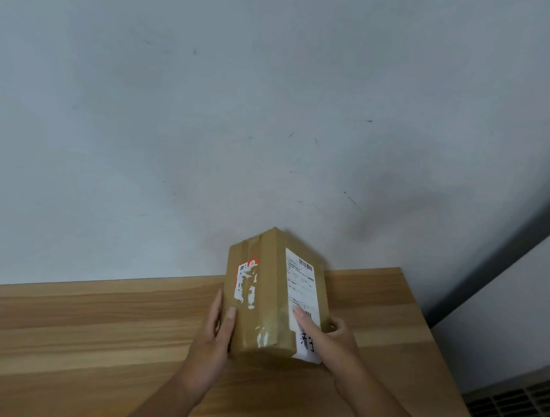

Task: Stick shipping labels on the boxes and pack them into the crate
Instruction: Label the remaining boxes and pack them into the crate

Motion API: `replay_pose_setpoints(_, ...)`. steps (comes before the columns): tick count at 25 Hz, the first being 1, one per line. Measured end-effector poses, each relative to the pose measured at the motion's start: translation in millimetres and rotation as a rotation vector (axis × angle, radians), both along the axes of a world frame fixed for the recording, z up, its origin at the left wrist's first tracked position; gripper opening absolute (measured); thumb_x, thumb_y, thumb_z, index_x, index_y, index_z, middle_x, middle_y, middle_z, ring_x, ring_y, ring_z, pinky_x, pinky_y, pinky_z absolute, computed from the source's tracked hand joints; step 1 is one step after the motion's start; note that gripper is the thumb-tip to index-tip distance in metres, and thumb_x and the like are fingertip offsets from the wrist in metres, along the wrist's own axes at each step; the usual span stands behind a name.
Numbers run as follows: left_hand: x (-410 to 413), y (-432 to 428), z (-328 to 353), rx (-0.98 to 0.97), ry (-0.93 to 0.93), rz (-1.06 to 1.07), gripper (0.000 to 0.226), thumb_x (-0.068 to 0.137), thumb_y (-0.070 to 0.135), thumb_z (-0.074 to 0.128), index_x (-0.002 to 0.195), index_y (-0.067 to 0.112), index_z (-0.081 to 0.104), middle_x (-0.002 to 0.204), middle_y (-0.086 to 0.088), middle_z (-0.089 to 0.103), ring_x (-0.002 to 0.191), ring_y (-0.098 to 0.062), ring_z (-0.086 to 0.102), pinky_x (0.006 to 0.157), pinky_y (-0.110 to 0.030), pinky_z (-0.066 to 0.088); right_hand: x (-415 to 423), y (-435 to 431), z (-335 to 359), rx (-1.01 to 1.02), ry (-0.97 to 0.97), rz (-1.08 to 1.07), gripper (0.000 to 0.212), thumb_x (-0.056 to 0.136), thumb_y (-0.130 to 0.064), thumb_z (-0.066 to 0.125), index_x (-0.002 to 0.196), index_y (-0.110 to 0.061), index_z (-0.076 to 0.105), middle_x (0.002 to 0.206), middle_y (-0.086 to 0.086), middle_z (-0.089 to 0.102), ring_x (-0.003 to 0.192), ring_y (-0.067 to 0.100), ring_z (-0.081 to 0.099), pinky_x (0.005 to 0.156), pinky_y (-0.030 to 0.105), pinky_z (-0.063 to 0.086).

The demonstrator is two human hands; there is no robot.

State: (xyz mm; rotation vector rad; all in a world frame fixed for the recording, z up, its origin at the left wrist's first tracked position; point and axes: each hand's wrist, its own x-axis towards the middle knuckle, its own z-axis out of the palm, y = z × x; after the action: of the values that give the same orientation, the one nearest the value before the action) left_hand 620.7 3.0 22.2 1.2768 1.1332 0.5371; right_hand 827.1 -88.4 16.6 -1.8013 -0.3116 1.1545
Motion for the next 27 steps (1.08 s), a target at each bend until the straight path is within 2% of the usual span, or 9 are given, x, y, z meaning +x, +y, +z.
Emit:
replay_pose_setpoints(3,-7.8,-6.0,21.0,0.213,0.074,-0.027,0.062,0.095,0.073,0.03,0.153,0.054,0.024,0.166,0.013,0.02,0.149,0.002,0.015,0.123,-0.031,0.014,-25.1,-4.5,14.8,0.117,-0.08,-0.037,0.075,0.049,-0.063,0.093,0.108,-0.032,0.058,0.087,-0.014,0.078,0.075,0.0,0.074,0.055,0.016,0.057)
replay_pose_setpoints(5,-13.1,-8.6,34.5,0.14,0.03,-0.062,0.079,0.081,0.092,0.036,0.151,0.058,0.026,0.167,0.017,0.019,0.154,-0.005,0.011,0.126,-0.046,0.014,-37.1,-9.8,23.9,0.167,-0.111,-0.041,0.06,0.062,-0.055,0.091,0.109,-0.031,0.063,0.088,-0.017,0.078,0.079,0.002,0.075,0.062,0.02,0.059)
replay_pose_setpoints(7,-20.8,-10.8,44.2,0.075,-0.01,-0.092,0.074,0.075,0.092,0.048,0.143,0.067,0.033,0.161,0.021,0.034,0.15,-0.005,0.028,0.123,-0.049,0.028,-45.9,-17.8,34.3,0.192,-0.164,-0.059,0.047,0.074,-0.048,0.086,0.112,-0.027,0.066,0.093,-0.012,0.079,0.084,0.005,0.075,0.075,0.03,0.063)
replay_pose_setpoints(10,-22.2,-16.2,43.1,0.02,-0.044,-0.155,0.044,0.082,0.081,0.056,0.125,0.077,0.044,0.126,0.037,0.062,0.11,0.014,0.061,0.099,-0.031,0.05,-47.8,-34.3,43.3,0.228,-0.241,-0.096,0.036,0.086,-0.037,0.078,0.117,-0.027,0.064,0.101,-0.009,0.077,0.088,0.008,0.075,0.08,0.039,0.063)
replay_pose_setpoints(12,-17.2,-20.8,35.4,-0.015,-0.033,-0.161,0.055,0.088,0.074,0.054,0.14,0.065,0.04,0.111,0.042,0.065,0.102,0.014,0.064,0.099,-0.031,0.051,-42.2,-46.5,46.6,0.237,-0.279,-0.111,0.029,0.092,-0.031,0.072,0.119,-0.03,0.062,0.105,-0.011,0.074,0.089,0.007,0.074,0.077,0.034,0.063)
replay_pose_setpoints(14,-10.7,-25.3,26.3,-0.033,-0.009,-0.17,0.062,0.092,0.069,0.053,0.15,0.053,0.036,0.102,0.046,0.064,0.097,0.02,0.061,0.09,-0.02,0.05,-34.4,-55.8,43.6,0.219,-0.323,-0.107,0.026,0.095,-0.029,0.067,0.12,-0.032,0.061,0.106,-0.013,0.073,0.09,0.006,0.072,0.074,0.033,0.062)
replay_pose_setpoints(17,0.7,-31.1,13.5,-0.055,0.001,-0.173,0.063,0.095,0.062,0.053,0.154,0.044,0.036,0.097,0.052,0.058,0.09,0.028,0.058,0.068,-0.004,0.048,-22.5,-63.3,32.8,0.198,-0.354,-0.092,0.024,0.096,-0.03,0.065,0.118,-0.038,0.061,0.103,-0.015,0.073,0.087,0.005,0.072,0.075,0.035,0.062)
replay_pose_setpoints(20,4.5,-34.0,9.4,-0.079,-0.006,-0.132,0.06,0.098,0.055,0.055,0.154,0.039,0.039,0.096,0.049,0.063,0.088,0.026,0.06,0.061,0.001,0.045,-15.9,-65.3,26.4,0.209,-0.361,-0.074,0.028,0.094,-0.032,0.068,0.119,-0.04,0.06,0.102,-0.017,0.072,0.085,0.003,0.072,0.069,0.029,0.061)
replay_pose_setpoints(27,-22.4,-32.3,28.8,0.022,0.004,0.003,0.059,0.097,0.056,0.056,0.152,0.039,0.042,0.111,0.037,0.069,0.098,0.014,0.066,0.069,-0.003,0.049,-24.4,-39.3,30.3,0.269,-0.378,0.073,0.028,0.095,-0.032,0.066,0.122,-0.039,0.061,0.1,-0.016,0.075,0.083,-0.005,0.07,0.068,0.022,0.056)
